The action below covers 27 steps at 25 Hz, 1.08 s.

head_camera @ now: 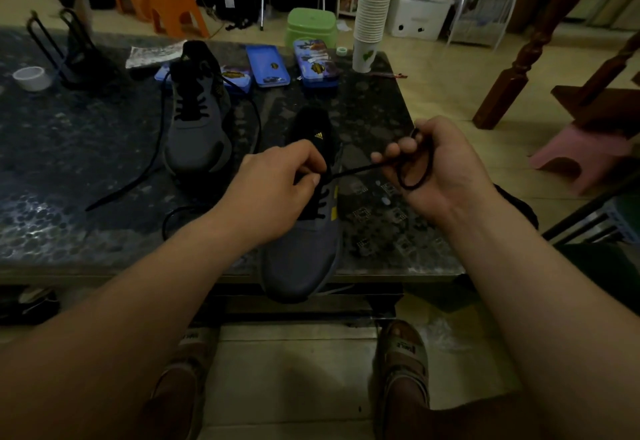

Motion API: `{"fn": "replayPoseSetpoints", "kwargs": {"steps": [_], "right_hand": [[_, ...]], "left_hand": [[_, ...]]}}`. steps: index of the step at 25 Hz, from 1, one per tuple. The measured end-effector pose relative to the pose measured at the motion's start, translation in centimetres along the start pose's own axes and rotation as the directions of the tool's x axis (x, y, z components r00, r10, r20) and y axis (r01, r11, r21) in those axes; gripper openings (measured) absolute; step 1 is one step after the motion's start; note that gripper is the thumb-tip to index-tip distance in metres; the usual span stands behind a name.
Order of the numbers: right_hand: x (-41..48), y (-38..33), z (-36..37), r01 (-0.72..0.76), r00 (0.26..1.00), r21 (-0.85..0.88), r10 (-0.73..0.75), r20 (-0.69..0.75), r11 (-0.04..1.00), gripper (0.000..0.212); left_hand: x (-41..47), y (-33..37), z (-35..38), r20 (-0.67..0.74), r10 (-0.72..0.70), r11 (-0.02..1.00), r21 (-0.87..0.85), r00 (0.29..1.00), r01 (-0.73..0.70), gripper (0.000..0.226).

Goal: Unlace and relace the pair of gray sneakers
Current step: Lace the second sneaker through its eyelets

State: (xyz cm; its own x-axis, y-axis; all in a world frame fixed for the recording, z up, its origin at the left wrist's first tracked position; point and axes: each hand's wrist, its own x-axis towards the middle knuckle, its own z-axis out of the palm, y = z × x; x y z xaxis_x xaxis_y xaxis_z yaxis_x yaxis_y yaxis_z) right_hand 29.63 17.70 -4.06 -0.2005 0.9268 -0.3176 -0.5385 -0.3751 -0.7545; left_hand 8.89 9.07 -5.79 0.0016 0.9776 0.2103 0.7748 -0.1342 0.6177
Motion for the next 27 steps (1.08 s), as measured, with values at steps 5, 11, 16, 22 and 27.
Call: {"fn": "replayPoseSetpoints", "kwargs": {"steps": [5, 11, 16, 22, 27], "right_hand": [[0.0, -0.1, -0.2, 0.122, 0.992, -0.284, -0.13, -0.007, 0.951, 0.019], [-0.5, -3.3, -1.7, 0.264, 0.928, -0.451, -0.352, -0.12, 0.852, 0.016], [0.9, -2.1, -4.2, 0.174, 0.891, -0.82, -0.442, -0.105, 0.545, 0.022], [1.6, -2.2, -4.1, 0.14, 0.774, -0.914, -0.618, -0.139, 0.381, 0.026], [0.2, 0.6, -2.7, 0.179, 0.964, -0.966, -0.228, 0.134, 0.189, 0.024]], "left_hand": [[-0.5, -1.1, 0.0, -0.079, 0.11, 0.992, 0.062, 0.991, -0.106, 0.026], [-1.2, -2.2, 0.9, -0.122, 0.013, 0.997, 0.082, 0.992, -0.003, 0.072], [-1.2, -3.1, 0.8, -0.01, -0.21, 0.976, -0.063, 0.978, 0.209, 0.067], [-1.0, -3.5, 0.2, 0.075, -0.274, 0.961, -0.001, 0.959, 0.275, 0.057], [-0.8, -3.3, 0.1, 0.109, -0.322, 0.945, -0.028, 0.94, 0.327, 0.055]]}}
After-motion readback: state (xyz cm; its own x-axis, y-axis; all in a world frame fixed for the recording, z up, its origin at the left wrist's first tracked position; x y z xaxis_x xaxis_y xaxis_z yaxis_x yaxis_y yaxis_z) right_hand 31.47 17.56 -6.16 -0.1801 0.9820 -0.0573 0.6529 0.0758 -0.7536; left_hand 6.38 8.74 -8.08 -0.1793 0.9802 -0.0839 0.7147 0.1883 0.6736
